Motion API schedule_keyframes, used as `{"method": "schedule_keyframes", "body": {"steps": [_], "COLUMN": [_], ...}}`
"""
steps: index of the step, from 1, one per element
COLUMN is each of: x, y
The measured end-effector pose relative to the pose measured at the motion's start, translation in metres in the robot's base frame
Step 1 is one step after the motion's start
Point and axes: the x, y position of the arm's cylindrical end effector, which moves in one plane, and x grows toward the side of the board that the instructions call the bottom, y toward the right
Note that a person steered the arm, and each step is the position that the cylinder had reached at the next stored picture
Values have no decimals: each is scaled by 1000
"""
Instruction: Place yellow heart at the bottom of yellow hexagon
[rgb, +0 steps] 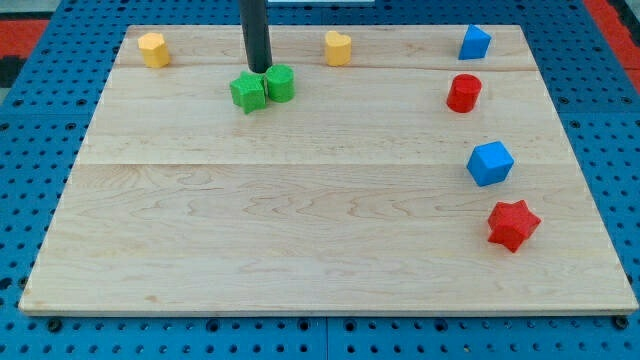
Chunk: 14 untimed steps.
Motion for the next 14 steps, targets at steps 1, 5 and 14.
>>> {"method": "schedule_keyframes", "body": {"steps": [1,5,14], "x": [3,-59,11], "y": [62,111,-17]}}
